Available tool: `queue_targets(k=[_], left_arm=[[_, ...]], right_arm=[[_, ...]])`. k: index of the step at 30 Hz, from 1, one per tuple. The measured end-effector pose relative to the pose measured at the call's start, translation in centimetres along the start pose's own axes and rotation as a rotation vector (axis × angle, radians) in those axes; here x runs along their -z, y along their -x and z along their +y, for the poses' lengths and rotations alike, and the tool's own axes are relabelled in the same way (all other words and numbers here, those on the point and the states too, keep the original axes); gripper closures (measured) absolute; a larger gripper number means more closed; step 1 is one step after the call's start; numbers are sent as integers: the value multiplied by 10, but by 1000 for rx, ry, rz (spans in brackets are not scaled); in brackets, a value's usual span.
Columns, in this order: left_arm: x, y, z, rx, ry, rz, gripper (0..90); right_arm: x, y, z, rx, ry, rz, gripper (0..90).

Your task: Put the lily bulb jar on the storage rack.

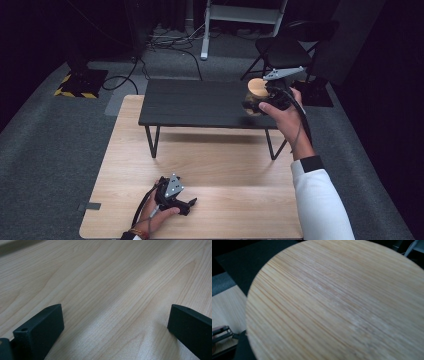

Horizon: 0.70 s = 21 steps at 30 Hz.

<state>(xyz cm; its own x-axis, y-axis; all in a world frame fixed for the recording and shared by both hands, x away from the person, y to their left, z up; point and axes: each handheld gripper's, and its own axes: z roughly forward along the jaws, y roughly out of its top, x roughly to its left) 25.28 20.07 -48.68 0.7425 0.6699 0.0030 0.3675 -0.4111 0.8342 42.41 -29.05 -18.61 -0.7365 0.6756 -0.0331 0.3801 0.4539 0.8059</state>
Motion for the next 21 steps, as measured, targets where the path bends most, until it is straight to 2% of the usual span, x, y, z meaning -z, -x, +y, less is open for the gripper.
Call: queue_targets(k=[4, 9, 14, 16, 19, 21], left_arm=[[0, 0, 0, 0, 0, 0, 5], [0, 0, 0, 0, 0, 0, 5], [0, 0, 0, 0, 0, 1, 5], [0, 0, 0, 0, 0, 1, 5], [0, 0, 0, -1, 0, 1, 5], [0, 0, 0, -1, 0, 1, 5]], right_arm=[[-14, 5, 0, -27, -15, -24, 247], [-29, 7, 2, -37, -47, -45, 247], [-48, 9, -6, -73, -53, -66, 247], [-51, 9, -7, -78, -54, -67, 247], [-52, 11, -14, -97, -25, -68, 246], [-53, 8, -14, -86, -25, -80, 245]])
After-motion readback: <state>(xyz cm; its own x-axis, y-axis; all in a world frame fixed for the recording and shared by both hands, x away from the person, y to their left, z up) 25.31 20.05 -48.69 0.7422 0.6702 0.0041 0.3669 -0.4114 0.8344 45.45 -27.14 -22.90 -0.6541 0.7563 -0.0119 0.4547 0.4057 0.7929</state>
